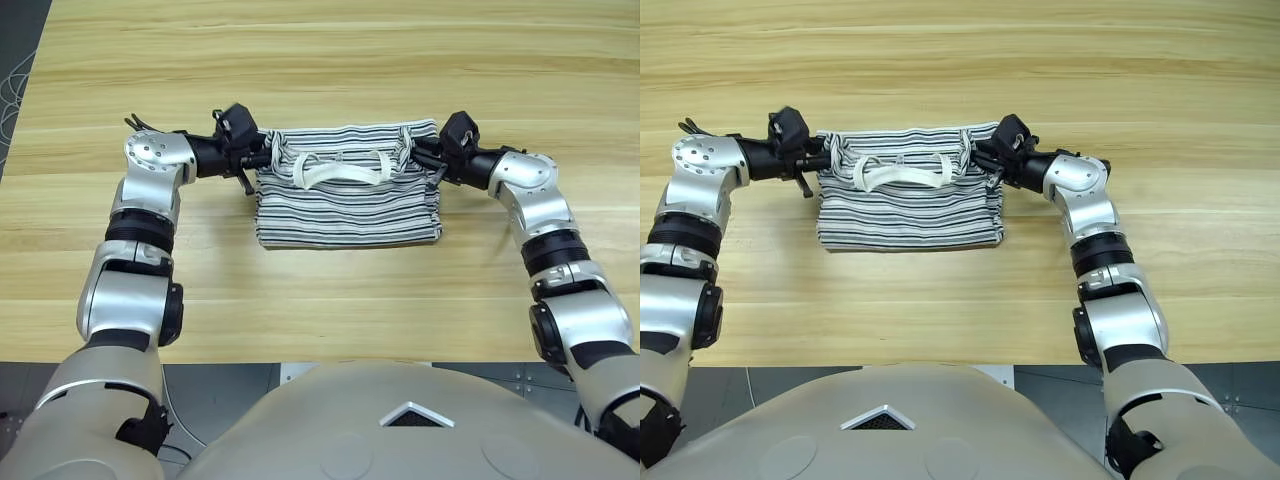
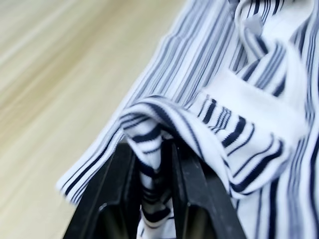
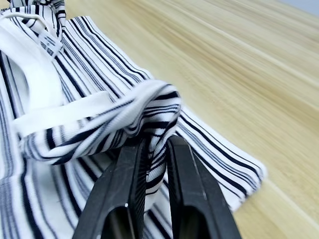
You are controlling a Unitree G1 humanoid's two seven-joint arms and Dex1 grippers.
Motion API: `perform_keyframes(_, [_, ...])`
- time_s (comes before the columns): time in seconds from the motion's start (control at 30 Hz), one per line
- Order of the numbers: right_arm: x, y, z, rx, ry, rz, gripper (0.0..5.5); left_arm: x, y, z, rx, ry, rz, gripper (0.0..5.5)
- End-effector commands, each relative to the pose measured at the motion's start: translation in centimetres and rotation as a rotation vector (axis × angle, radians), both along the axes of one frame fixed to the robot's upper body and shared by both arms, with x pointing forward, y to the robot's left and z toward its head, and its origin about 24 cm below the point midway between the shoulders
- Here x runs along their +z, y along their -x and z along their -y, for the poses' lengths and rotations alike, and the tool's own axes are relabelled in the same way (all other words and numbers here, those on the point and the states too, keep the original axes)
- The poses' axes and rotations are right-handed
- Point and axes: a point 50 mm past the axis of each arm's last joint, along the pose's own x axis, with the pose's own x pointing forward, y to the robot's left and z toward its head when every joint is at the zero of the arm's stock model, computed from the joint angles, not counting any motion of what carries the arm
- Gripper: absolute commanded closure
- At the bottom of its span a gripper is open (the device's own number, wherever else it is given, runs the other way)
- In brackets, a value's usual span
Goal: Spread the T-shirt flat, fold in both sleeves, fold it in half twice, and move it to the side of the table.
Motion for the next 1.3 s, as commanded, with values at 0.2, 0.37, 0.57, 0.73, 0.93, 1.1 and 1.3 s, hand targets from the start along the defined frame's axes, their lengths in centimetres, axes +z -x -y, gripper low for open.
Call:
perform_keyframes(0.2, [-0.1, -3.3, 0.4, -0.38, -0.117, -0.16, 4.84, 2.1, -3.5, -1.2, 0.48, 0.244, -0.158, 4.65])
perform_keyframes(0.37, [-0.4, -3.8, 0.6, -0.569, -0.189, -0.276, 4.84, 0.7, -3.2, -2.1, 0.662, 0.201, -0.199, 4.65])
perform_keyframes(0.57, [2.7, -4.0, -0.4, -0.387, -0.184, 0.06, 4.84, 2.5, -3.4, 0.7, 0.358, 0.251, 0.037, 4.65])
perform_keyframes(0.73, [4.1, -2.2, -1.6, -0.159, 0.003, 0.396, 4.84, 4.3, -0.5, 5.5, 0.01, 0.062, 0.38, 4.65])
perform_keyframes(0.93, [0.1, -0.1, -1.9, 0.091, 0.333, 0.358, 4.84, -0.2, 2.2, 4.7, -0.173, -0.417, 0.394, 4.65])
perform_keyframes(1.1, [-1.7, 0.7, -0.8, 0.206, 0.503, 0.312, 4.84, -0.5, 1.9, 3.1, -0.259, -0.753, 0.606, 4.65])
perform_keyframes(1.3, [-1.0, 5.9, 0.5, 0.622, 0.522, 0.179, 4.84, 0.3, 3.4, 9.2, -0.644, -0.759, 1.228, 4.65])
